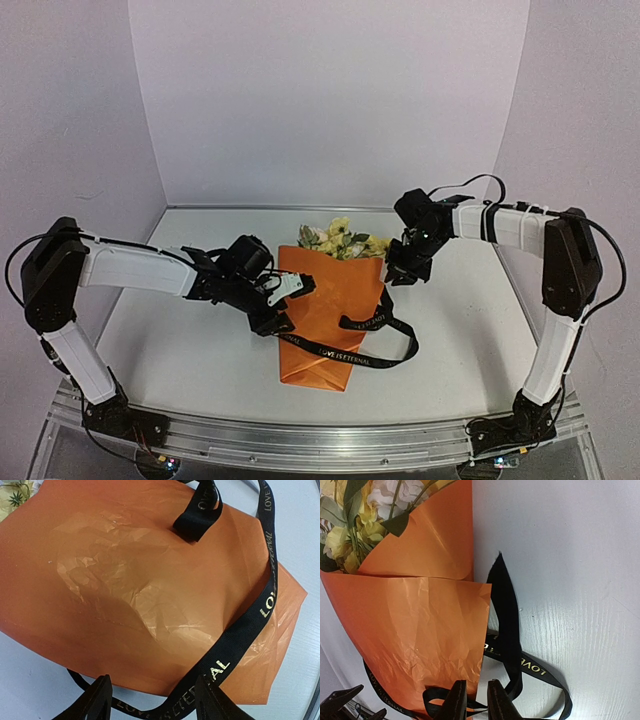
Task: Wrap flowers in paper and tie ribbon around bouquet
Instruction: Cross the ribbon over the folded bouquet.
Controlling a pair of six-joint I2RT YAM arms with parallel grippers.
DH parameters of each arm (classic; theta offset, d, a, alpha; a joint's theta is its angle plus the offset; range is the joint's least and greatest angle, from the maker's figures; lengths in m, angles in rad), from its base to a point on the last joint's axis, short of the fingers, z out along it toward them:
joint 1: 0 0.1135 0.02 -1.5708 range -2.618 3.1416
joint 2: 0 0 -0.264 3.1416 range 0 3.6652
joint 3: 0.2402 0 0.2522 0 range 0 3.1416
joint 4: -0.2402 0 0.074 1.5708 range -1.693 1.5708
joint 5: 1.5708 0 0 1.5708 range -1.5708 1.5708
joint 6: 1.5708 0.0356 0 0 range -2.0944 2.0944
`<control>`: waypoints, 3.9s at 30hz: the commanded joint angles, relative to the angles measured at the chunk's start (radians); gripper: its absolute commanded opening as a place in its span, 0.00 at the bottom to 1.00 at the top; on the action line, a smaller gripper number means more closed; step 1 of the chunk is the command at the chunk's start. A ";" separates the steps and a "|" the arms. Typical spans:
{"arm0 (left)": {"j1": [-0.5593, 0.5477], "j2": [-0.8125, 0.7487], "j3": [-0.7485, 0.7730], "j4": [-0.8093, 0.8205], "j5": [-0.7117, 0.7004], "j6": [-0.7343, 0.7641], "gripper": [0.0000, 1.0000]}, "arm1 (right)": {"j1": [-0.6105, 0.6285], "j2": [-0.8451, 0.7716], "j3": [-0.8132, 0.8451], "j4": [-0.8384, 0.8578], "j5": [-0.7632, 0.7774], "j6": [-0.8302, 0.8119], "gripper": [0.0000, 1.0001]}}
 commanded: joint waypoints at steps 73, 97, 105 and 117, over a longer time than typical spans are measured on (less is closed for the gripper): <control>0.049 0.104 0.230 0.004 0.139 0.025 0.00 | 0.011 -0.252 -0.136 0.257 -0.009 -0.195 0.00; 0.169 0.268 0.417 -0.097 0.377 0.034 0.00 | 0.120 -0.042 -0.139 1.093 -0.612 0.453 0.00; 0.179 0.284 0.431 -0.107 0.397 0.033 0.00 | 0.139 -0.057 -0.314 1.221 -0.633 0.497 0.00; 0.185 0.283 0.435 -0.113 0.403 0.032 0.00 | 0.172 -0.159 -0.494 1.227 -0.687 0.478 0.00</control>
